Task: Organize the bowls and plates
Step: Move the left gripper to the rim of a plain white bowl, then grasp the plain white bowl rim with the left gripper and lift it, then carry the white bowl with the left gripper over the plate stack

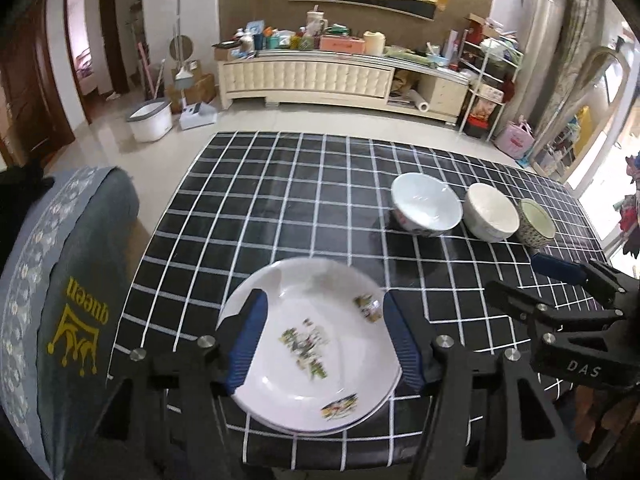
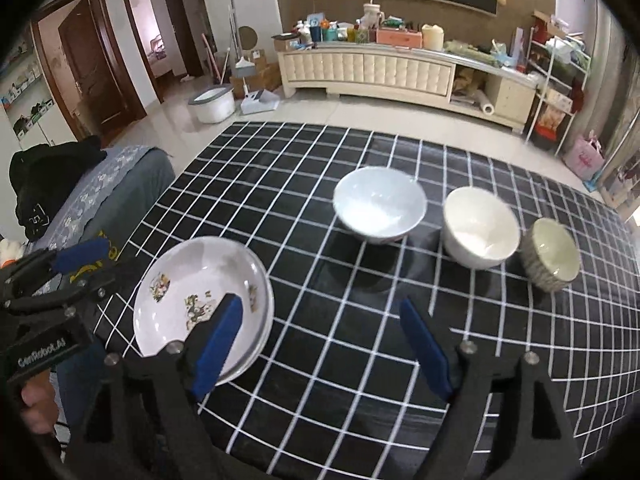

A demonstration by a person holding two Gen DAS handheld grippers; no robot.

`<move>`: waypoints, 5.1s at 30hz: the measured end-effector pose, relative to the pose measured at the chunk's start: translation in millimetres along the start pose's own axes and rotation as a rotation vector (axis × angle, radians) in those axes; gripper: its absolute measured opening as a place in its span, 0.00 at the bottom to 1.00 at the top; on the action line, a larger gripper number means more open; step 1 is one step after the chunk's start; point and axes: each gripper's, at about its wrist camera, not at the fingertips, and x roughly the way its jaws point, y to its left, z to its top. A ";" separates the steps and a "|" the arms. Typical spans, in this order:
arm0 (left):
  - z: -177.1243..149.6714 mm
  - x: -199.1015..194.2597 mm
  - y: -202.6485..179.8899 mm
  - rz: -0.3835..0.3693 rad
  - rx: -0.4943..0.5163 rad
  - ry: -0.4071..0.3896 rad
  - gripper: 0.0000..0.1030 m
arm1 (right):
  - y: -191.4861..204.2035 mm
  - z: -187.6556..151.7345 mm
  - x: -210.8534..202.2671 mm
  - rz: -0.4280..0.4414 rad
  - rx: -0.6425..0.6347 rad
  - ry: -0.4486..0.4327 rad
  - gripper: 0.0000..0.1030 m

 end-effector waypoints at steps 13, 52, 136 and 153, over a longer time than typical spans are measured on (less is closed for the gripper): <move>53.3 26.0 -56.7 -0.062 0.109 0.023 0.67 | -50.5 38.3 -4.6 -0.036 0.054 -0.004 0.82; 130.6 209.1 -77.8 -0.097 0.214 0.222 0.53 | -102.1 93.8 149.6 0.032 0.004 0.183 0.41; -43.8 131.3 -117.5 -0.151 0.257 0.422 0.09 | -71.8 -67.9 78.5 -0.004 0.240 0.305 0.09; -42.8 135.5 -121.8 -0.165 0.272 0.413 0.09 | -80.5 -70.1 85.6 0.003 0.260 0.318 0.10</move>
